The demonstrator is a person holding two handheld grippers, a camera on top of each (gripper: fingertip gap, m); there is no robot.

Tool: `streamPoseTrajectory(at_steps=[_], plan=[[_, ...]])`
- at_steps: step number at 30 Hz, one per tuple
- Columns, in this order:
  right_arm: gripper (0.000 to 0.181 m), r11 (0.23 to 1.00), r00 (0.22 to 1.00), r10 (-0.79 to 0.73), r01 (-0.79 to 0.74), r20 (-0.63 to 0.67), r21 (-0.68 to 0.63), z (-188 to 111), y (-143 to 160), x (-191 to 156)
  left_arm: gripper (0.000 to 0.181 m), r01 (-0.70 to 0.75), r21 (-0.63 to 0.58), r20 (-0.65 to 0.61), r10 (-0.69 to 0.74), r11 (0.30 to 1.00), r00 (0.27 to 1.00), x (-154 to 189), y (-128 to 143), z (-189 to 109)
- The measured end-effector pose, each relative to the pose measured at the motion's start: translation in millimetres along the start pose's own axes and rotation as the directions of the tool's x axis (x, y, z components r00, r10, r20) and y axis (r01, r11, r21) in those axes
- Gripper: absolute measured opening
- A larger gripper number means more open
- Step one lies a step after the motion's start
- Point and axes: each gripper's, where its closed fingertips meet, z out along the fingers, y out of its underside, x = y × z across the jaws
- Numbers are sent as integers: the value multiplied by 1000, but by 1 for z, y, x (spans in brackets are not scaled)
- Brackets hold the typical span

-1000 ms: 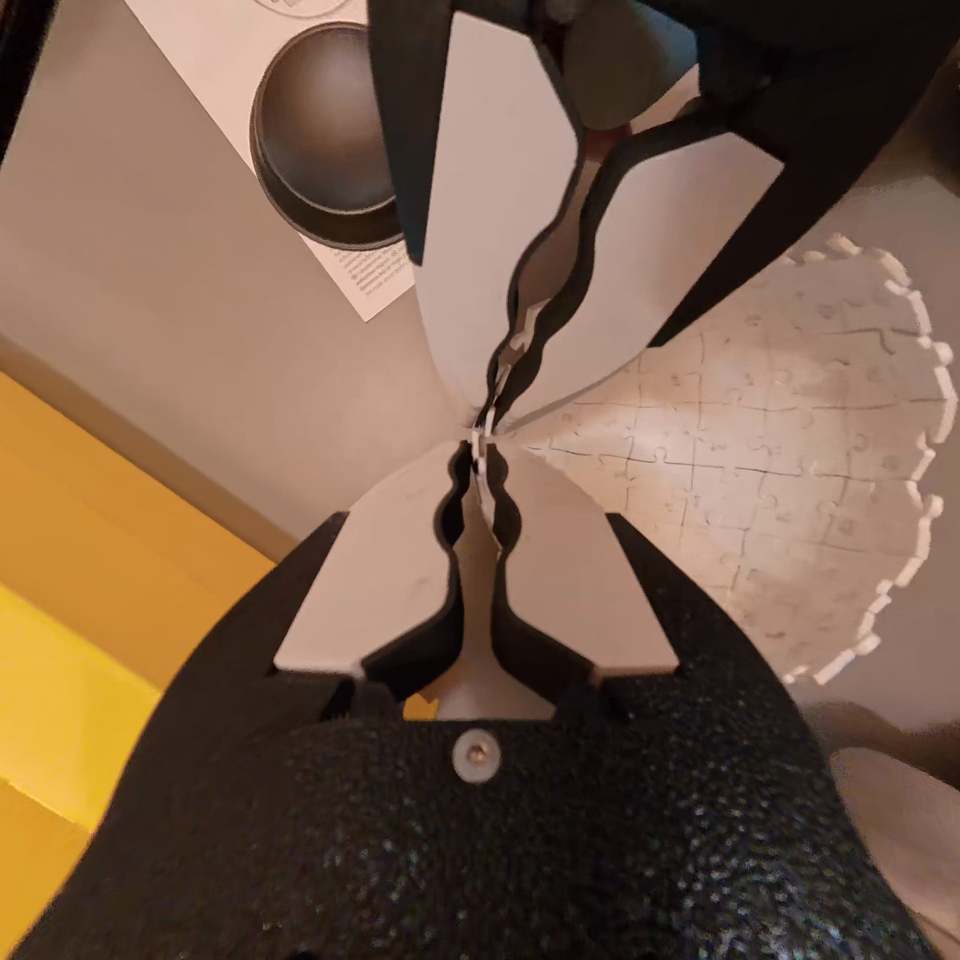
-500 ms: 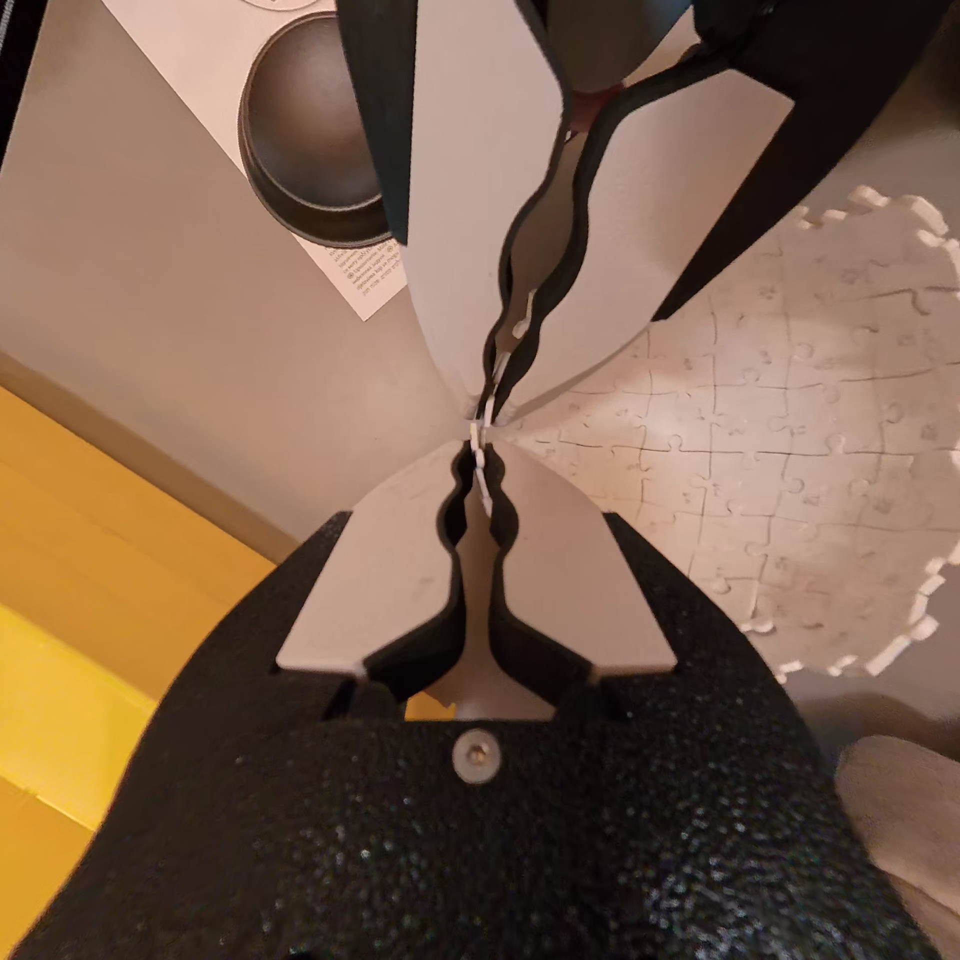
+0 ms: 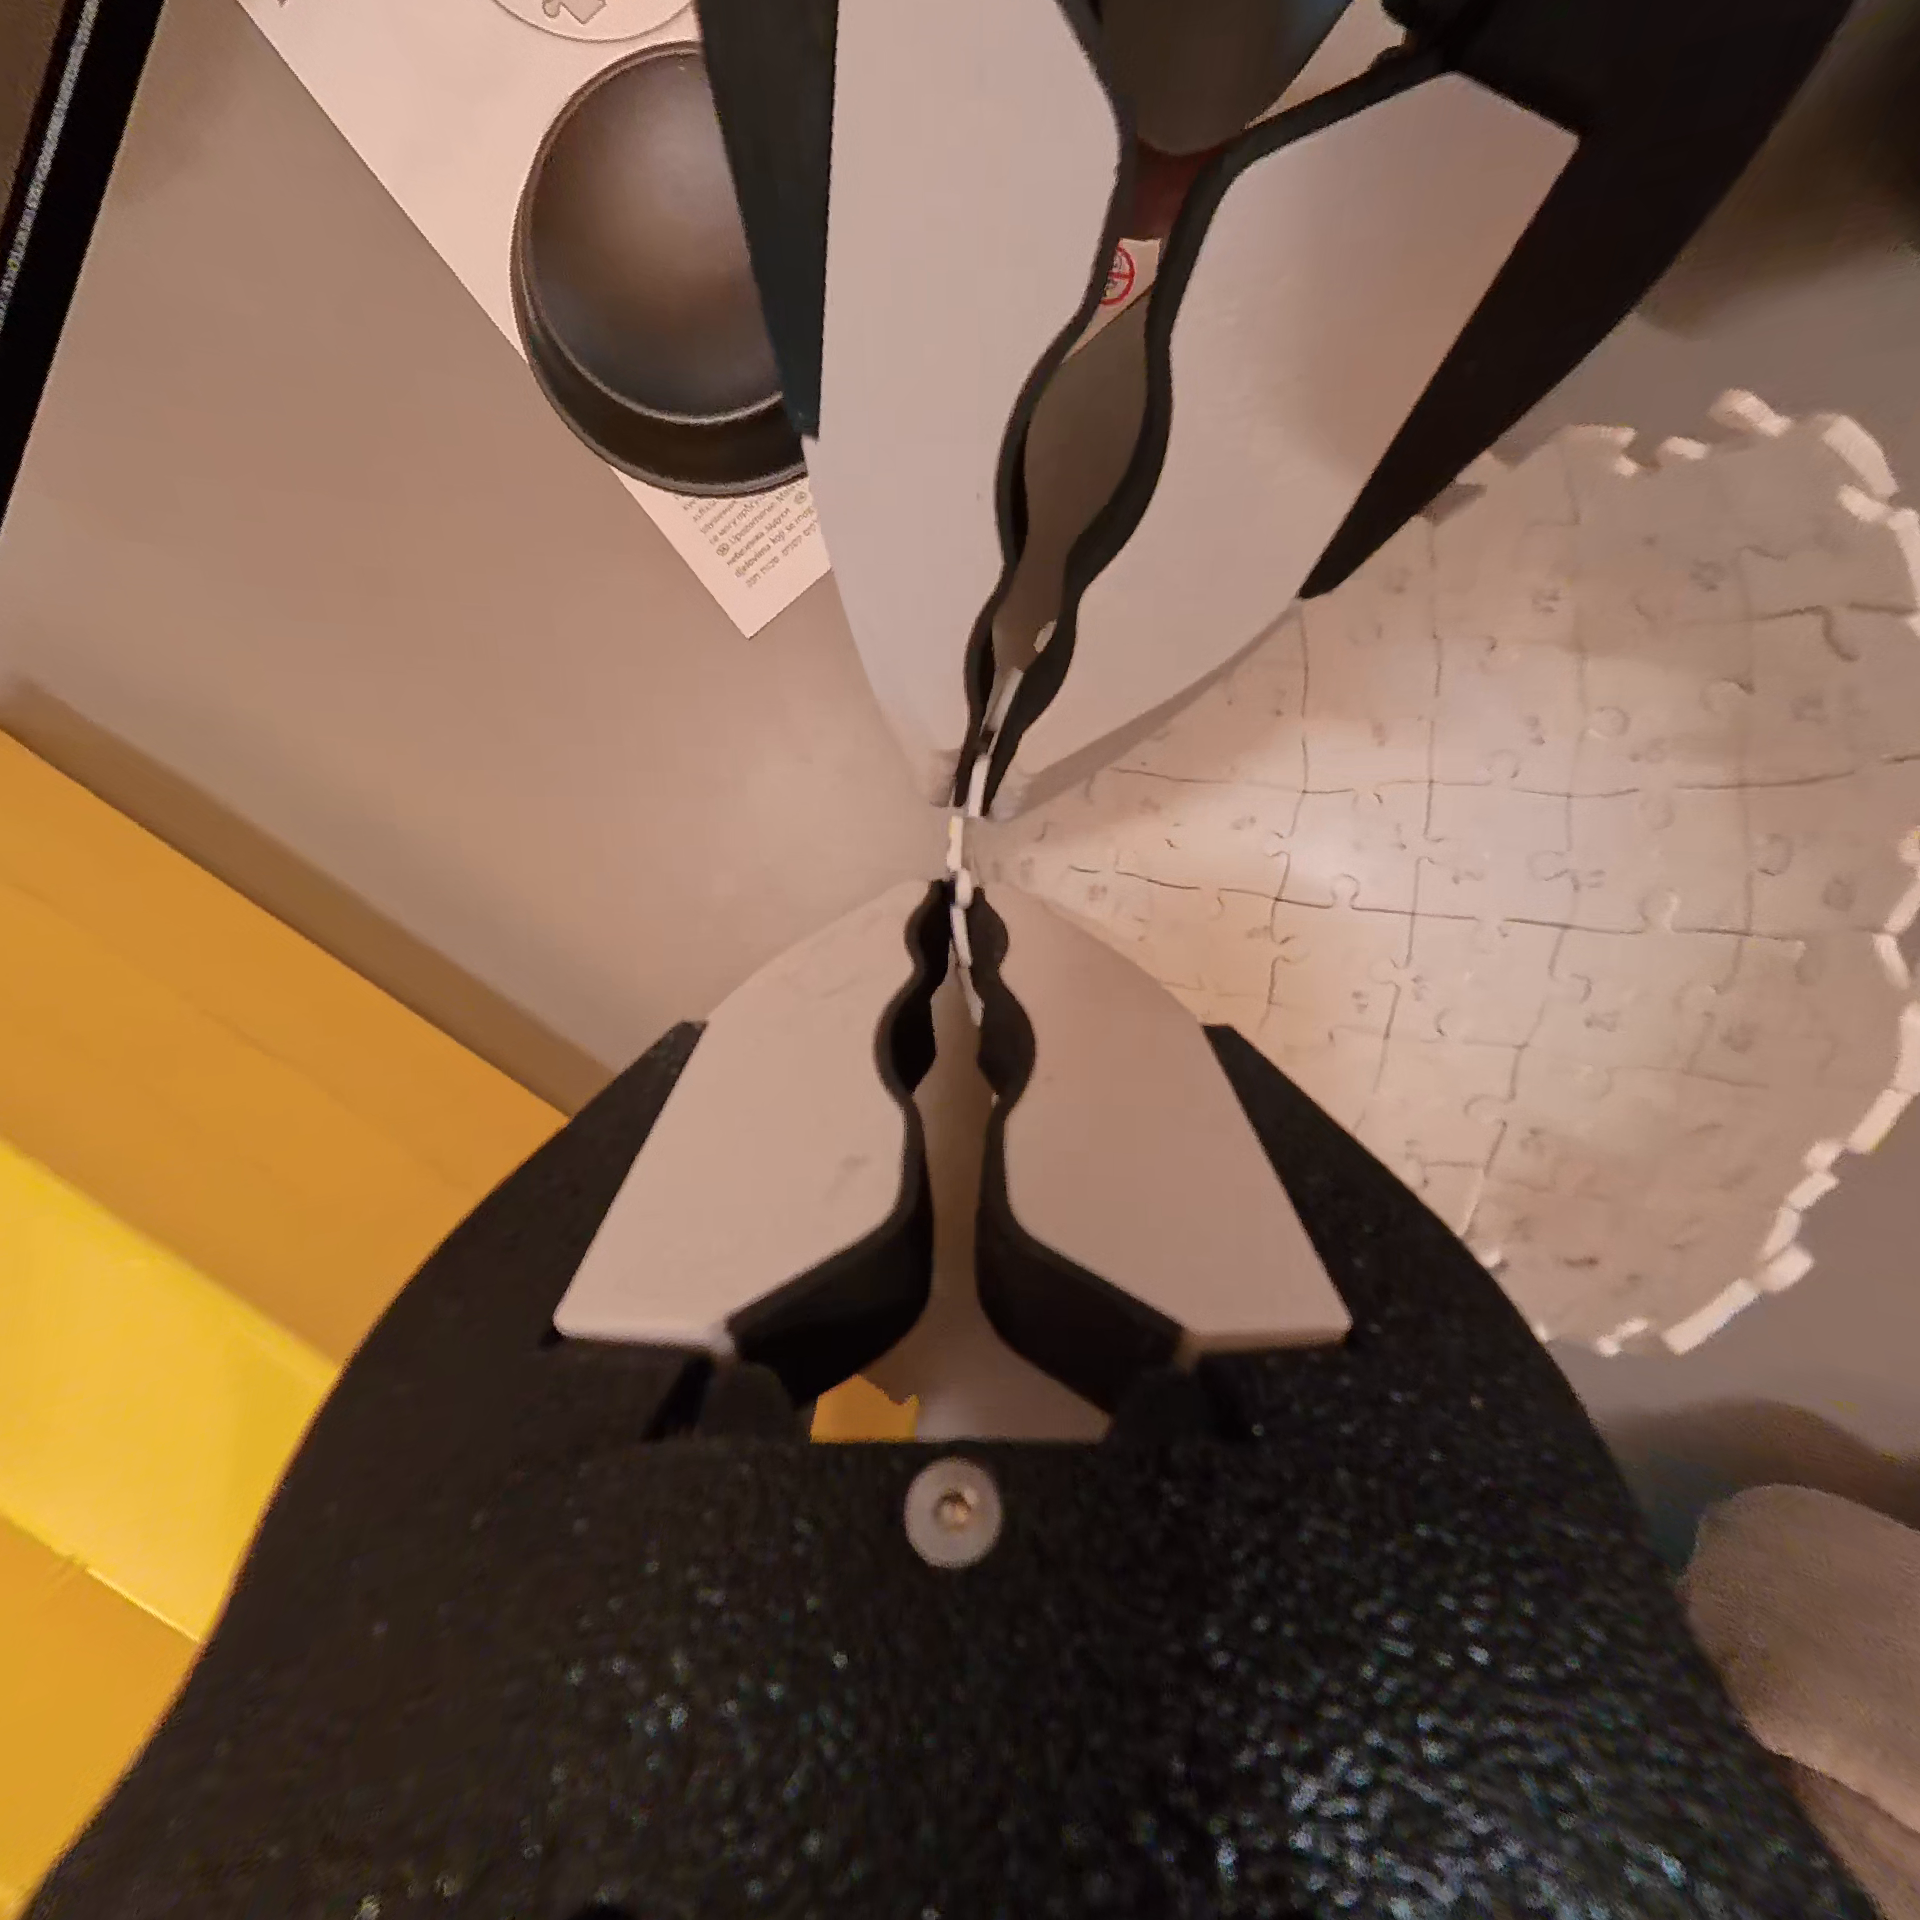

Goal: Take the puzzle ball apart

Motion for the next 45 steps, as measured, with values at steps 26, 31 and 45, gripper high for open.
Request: streamPoseTrajectory(at_steps=[26,31,45], plan=[[24,999,999,33,-32,-40,40,-9,-6,8,15,-24,-44,51,27,999,998,-6,6,3],[20,997,997,50,-46,-58,69,-16,-8,12,16,-19,-38,64,21,999,998,-7,5,1],[19,999,1000,16,-15,-15,50,-9,-10,1,18,9,-23,61,-8,1000,998,-3,6,-6]])
